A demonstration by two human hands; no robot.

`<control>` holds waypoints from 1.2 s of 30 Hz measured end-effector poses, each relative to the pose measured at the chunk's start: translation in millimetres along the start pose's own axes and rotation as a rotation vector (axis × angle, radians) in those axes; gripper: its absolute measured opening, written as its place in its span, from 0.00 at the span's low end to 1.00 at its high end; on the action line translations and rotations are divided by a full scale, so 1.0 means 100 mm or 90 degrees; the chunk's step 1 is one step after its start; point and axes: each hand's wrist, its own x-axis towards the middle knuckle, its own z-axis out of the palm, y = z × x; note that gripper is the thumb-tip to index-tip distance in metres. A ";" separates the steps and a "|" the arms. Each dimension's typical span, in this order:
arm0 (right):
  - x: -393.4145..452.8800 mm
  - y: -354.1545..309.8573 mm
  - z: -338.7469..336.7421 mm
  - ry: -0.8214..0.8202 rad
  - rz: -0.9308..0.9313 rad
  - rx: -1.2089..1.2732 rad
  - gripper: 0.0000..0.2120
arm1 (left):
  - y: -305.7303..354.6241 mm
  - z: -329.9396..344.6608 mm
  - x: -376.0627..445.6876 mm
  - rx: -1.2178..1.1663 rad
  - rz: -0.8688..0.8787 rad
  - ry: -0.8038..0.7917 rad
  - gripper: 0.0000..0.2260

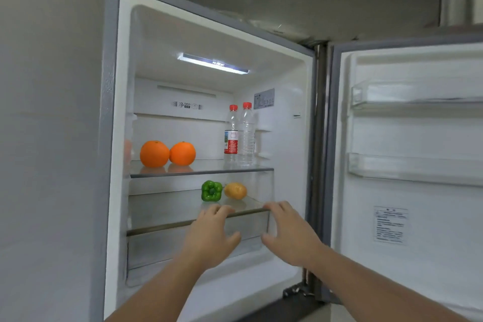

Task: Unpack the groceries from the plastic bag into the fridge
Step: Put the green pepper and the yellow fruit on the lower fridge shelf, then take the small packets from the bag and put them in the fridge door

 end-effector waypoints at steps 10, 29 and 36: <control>-1.51 0.88 -1.27 0.085 0.180 -0.091 0.27 | 1.54 0.42 -0.18 -0.091 0.173 -0.073 0.21; -5.73 1.65 -3.53 0.253 0.708 -0.285 0.26 | 5.99 1.58 -1.87 -0.371 0.566 -0.293 0.20; -6.75 1.21 -4.10 0.398 0.894 -0.407 0.24 | 7.23 1.56 -2.61 -0.539 0.728 -0.381 0.17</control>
